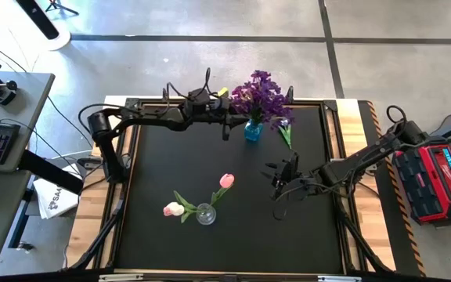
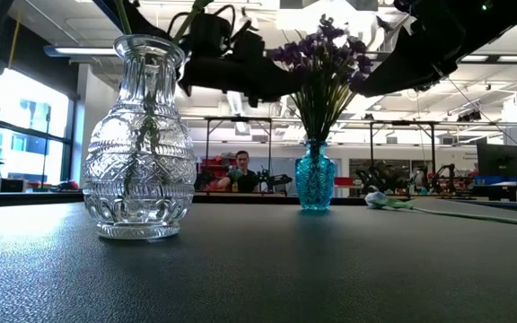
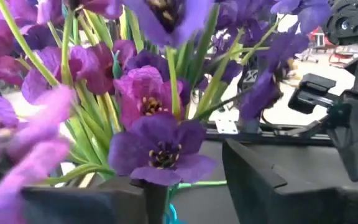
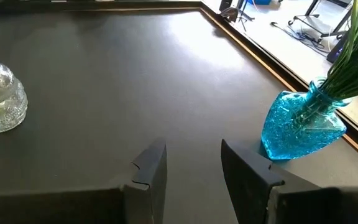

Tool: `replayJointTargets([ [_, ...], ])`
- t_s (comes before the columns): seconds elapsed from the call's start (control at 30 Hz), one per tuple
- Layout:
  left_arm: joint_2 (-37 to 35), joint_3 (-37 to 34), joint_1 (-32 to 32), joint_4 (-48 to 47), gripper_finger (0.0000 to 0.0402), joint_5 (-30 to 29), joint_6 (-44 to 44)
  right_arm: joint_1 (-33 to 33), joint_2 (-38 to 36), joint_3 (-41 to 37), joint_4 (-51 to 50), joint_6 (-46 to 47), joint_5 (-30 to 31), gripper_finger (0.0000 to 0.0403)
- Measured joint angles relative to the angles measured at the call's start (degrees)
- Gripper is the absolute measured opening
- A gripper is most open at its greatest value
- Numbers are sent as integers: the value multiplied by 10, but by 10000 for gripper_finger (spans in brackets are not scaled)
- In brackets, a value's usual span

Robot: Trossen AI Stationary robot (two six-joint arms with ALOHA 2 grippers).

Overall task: Sort flowers into vase by color
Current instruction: Put the dark violet flower into the blue vase, then put the white flower into the transparent vase

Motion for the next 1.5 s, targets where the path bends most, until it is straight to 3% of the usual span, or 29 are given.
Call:
replayJointTargets([
  [0.13,-48,0,0,-112,151,-22,26,-2,-9,0,-47,31,-8,123],
  [0.3,-147,0,-26,-304,144,-207,94,-40,-46,0,-210,184,-65,124],
  [0.43,-227,0,-63,-435,134,-352,104,-78,-47,0,-344,281,-56,124],
  [0.57,-288,0,-101,-576,130,-425,69,-123,-28,0,-404,344,-47,124],
  [0.67,-327,-31,-130,-622,129,-453,19,-162,-10,0,-405,351,-50,124],
  [0.8,-374,-115,-164,-613,129,-479,-37,-225,17,0,-395,301,-65,124],
  [1.1,-428,-310,-213,-468,129,-487,-158,-342,83,0,-288,152,-106,124],
  [1.3,-428,-397,-242,-390,129,-487,-237,-386,109,-3,-263,105,-146,124],
  [1.5,-428,-458,-268,-300,129,-491,-273,-423,104,-85,-117,73,-184,124],
])
